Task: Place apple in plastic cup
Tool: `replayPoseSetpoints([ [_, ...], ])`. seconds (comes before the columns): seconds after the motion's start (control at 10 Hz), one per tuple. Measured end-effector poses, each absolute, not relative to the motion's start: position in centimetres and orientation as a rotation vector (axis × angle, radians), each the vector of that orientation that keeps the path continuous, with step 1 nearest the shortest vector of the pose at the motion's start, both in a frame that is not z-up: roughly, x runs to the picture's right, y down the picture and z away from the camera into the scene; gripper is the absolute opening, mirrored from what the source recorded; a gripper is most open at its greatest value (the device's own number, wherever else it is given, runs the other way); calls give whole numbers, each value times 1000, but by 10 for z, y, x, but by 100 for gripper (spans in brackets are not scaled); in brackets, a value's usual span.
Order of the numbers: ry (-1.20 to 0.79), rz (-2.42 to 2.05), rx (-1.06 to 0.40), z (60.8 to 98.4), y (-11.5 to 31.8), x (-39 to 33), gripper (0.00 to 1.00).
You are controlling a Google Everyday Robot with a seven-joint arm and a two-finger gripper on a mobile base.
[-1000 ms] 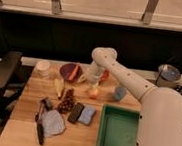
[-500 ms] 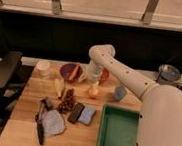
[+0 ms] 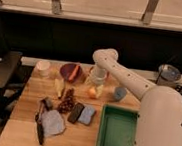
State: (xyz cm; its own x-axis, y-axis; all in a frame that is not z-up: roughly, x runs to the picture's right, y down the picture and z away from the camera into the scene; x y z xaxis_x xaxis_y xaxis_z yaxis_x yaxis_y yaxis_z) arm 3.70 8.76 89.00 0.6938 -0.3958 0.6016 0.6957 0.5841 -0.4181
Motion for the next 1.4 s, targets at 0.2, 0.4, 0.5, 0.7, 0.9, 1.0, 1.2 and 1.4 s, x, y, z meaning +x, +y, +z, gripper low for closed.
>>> replayPoseSetpoints([
  [0.2,-483,-644,-698,903,95,43,63],
  [0.4,-481,-631,-684,908,96,48,45],
  [0.5,-481,-633,-673,907,95,46,36],
  [0.7,-475,-622,-634,895,87,49,17],
  [0.9,-476,-589,-584,875,75,58,1],
  [1.0,-469,-561,-564,866,71,72,0],
  [1.2,-439,-505,-529,846,59,107,0],
  [1.4,-398,-442,-501,827,46,147,0],
])
